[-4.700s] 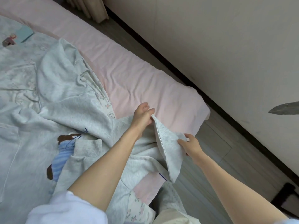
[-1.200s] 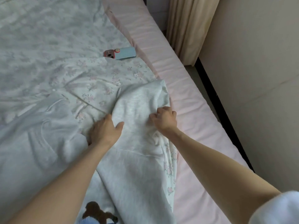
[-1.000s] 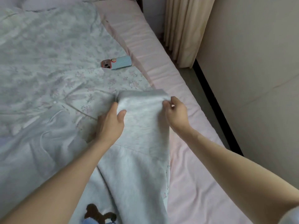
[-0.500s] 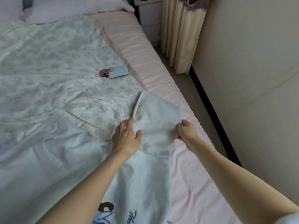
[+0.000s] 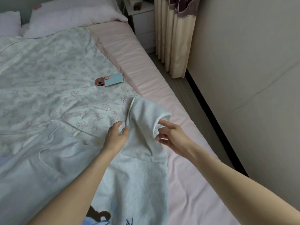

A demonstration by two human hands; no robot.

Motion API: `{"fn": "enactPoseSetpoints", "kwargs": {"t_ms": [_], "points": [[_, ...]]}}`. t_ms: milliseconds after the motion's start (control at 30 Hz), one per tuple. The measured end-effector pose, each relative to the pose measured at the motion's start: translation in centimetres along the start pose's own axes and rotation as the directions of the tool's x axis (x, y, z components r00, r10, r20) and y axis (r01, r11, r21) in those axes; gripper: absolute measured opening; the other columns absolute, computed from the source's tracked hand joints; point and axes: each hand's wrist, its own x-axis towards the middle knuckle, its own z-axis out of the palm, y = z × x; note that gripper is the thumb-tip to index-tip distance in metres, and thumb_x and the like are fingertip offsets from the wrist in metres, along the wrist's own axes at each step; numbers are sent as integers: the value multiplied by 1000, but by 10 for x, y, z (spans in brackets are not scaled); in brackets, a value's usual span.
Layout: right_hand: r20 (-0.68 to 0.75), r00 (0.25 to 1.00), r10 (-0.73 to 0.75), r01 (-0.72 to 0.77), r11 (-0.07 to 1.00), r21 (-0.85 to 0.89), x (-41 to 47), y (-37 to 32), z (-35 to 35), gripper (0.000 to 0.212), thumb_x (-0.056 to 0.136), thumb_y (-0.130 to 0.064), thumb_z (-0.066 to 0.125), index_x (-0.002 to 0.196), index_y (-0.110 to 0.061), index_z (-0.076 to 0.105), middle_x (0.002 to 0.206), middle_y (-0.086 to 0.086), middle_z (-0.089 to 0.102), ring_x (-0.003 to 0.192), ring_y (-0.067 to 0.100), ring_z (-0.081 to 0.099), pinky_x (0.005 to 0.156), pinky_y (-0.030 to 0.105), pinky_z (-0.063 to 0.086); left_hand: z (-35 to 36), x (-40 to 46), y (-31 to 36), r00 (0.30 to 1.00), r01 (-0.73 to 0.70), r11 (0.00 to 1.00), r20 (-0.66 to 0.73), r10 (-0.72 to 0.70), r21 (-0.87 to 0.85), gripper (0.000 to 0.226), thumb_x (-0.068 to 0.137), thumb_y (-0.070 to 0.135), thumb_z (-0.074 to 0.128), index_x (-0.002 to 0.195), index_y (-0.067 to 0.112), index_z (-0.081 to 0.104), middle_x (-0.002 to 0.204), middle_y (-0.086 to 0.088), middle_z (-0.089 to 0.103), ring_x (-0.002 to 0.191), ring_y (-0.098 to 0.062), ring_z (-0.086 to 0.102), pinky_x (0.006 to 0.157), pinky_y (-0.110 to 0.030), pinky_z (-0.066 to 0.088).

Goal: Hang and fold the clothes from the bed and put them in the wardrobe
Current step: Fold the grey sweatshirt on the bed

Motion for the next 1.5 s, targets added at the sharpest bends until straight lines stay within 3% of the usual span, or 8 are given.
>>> {"fn": "enactPoseSetpoints", "kwargs": {"t_ms": [133,367,600,867,1100,1233,1367,1500], "points": [[94,996,0,21,973,-232,-21,20,-4,30,92,1,46,95,-24,62,70,2,39,67,16,36,83,31,48,8,1,21,986,21,996,168,-6,-89,60,95,43,48,147,24,25,153,2,26,138,-17,30,103,-29,30],[192,968,162,-121,971,-207,-22,32,-27,47,92,5,35,115,-25,63,83,-7,55,81,9,54,91,30,49,69,5,45,958,-200,962,241,153,185,78,80,26,72,146,24,30,148,-2,31,135,-18,33,102,-23,30],[-248,945,213,-201,977,73,3,43,-80,24,94,-6,44,109,-9,63,90,9,62,81,21,59,77,30,50,80,3,17,969,-236,912,15,245,336,36,83,-5,48,112,7,66,111,-11,67,104,-28,59,78,-26,43],[-193,899,394,-227,795,563,63,21,-51,52,93,-36,56,118,8,45,103,20,62,86,30,64,67,36,59,48,-10,-30,752,-624,610,164,638,489,18,64,10,64,72,22,75,59,10,59,85,-9,43,69,-32,48],[-384,744,547,-408,827,387,75,4,-23,22,84,-20,64,102,-11,53,91,4,56,76,20,54,67,32,45,29,-18,-37,711,-693,609,226,666,385,21,70,22,58,80,23,77,59,13,60,89,-8,47,71,-19,39],[-424,818,389,-222,893,390,75,-26,-15,13,85,-6,55,97,-10,56,95,7,54,84,21,53,68,33,46,18,-23,-22,784,-613,686,196,589,391,18,75,17,65,86,25,76,80,7,63,94,-2,49,67,-27,53],[-566,822,-61,136,987,91,62,-98,-12,17,81,-2,51,72,-14,42,73,6,45,67,20,47,61,31,40,17,-18,23,835,-548,759,171,523,351,26,87,25,55,106,23,72,108,1,61,112,-8,49,92,-23,42],[-563,765,-312,317,944,-91,29,-135,-39,8,90,-11,48,83,-15,46,91,9,51,86,22,51,78,37,46,23,-12,56,817,-576,752,221,532,321,36,92,24,53,127,19,57,126,6,58,124,-14,40,102,-16,27]]}}
